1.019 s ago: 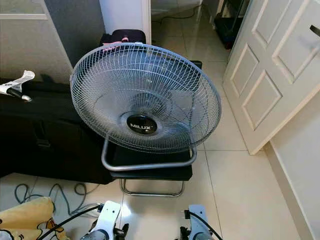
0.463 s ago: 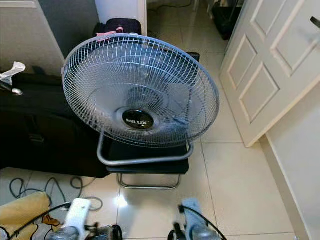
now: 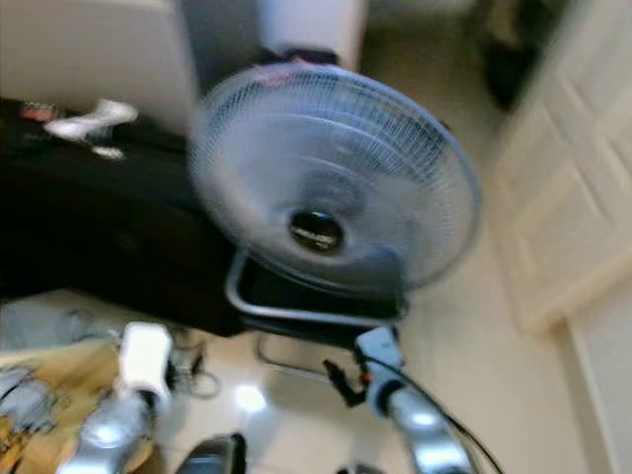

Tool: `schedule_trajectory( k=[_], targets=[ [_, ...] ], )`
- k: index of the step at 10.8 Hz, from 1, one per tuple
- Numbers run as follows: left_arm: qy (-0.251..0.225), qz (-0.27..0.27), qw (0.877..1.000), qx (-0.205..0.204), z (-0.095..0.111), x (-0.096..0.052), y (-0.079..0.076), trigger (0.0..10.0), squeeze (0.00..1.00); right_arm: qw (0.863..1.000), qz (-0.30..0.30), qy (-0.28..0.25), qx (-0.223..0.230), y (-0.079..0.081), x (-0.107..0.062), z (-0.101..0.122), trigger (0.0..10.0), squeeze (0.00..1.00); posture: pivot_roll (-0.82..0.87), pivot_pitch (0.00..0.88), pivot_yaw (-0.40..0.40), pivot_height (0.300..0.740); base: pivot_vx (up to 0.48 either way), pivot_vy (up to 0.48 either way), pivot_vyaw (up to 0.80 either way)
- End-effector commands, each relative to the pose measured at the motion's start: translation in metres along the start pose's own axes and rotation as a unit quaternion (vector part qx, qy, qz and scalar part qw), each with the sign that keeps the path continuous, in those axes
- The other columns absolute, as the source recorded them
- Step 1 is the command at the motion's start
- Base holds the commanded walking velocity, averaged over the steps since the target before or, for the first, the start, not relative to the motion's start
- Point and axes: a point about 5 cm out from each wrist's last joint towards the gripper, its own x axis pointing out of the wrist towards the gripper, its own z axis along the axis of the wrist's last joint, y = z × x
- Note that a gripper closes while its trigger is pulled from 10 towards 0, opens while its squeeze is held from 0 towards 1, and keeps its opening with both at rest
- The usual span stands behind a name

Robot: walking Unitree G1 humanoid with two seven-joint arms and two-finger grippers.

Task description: Clean up the room

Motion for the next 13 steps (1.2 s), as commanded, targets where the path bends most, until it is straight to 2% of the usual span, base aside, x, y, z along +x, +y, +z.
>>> schedule_trajectory(
  k=[1,2,3,4,5,6,8,9,10,12,13],
  targets=[
    [-0.009,0.005,1.0,0.0,0.004,-0.005,0.003,10.0,0.0,1.0,0.021,-0.014,-0.008,0.005,-0.002,0.008,10.0,1.0,0.04,0.0,-0.005,0.74,0.0,0.0,0.8],
    [-0.06,0.012,0.998,0.005,0.033,-0.014,0.005,10.0,0.0,0.998,0.025,-0.058,-0.001,0.012,-0.01,0.027,10.0,1.0,0.03,0.0,0.012,0.74,0.0,0.0,0.8],
    [-0.095,0.024,0.995,0.017,0.058,-0.025,0.006,10.0,0.0,0.994,-0.006,-0.107,0.027,0.014,-0.017,0.048,10.0,1.0,0.03,0.0,0.026,0.74,0.0,0.0,0.8],
    [-0.109,0.027,0.993,0.016,0.07,-0.029,0.004,10.0,0.0,0.99,-0.035,-0.131,0.05,0.012,-0.021,0.057,10.0,1.0,0.02,0.0,0.035,0.74,0.0,0.0,0.8],
    [-0.14,0.061,0.988,0.031,0.085,-0.031,0.005,10.0,0.0,0.982,-0.086,-0.145,0.088,0.014,-0.027,0.062,10.0,1.0,0.01,0.0,0.057,0.74,0.0,0.0,0.8],
    [-0.14,0.078,0.986,0.053,0.089,-0.028,0.009,10.0,0.0,0.978,-0.118,-0.153,0.073,0.02,-0.032,0.063,10.0,1.0,-0.01,0.0,0.086,0.74,0.0,0.0,0.8],
    [-0.141,0.075,0.986,0.049,0.1,-0.026,0.008,10.0,0.0,0.973,-0.153,-0.146,0.089,0.019,-0.04,0.062,10.0,1.0,-0.04,0.0,0.103,0.74,0.0,0.0,0.8],
    [-0.144,0.075,0.986,0.044,0.106,-0.025,0.006,10.0,0.0,0.974,-0.153,-0.142,0.089,0.018,-0.042,0.065,10.0,1.0,-0.03,0.0,0.084,0.74,0.0,0.0,0.8],
    [-0.134,0.074,0.988,0.038,0.102,-0.024,0.005,10.0,0.0,0.975,-0.147,-0.138,0.088,0.019,-0.043,0.067,10.0,1.0,-0.05,0.0,0.075,0.74,0.0,0.0,0.8],
    [-0.119,0.058,0.99,0.043,0.093,-0.026,-0.007,10.0,0.0,0.978,-0.135,-0.14,0.078,0.02,-0.049,0.072,10.0,1.0,-0.06,0.0,0.059,0.74,0.0,0.0,0.8],
    [-0.117,0.049,0.992,0.008,0.09,-0.027,-0.014,10.0,0.0,0.976,-0.149,-0.143,0.075,0.013,-0.053,0.076,10.0,1.0,-0.07,0.0,0.051,0.74,0.0,0.0,0.8]
  ],
)
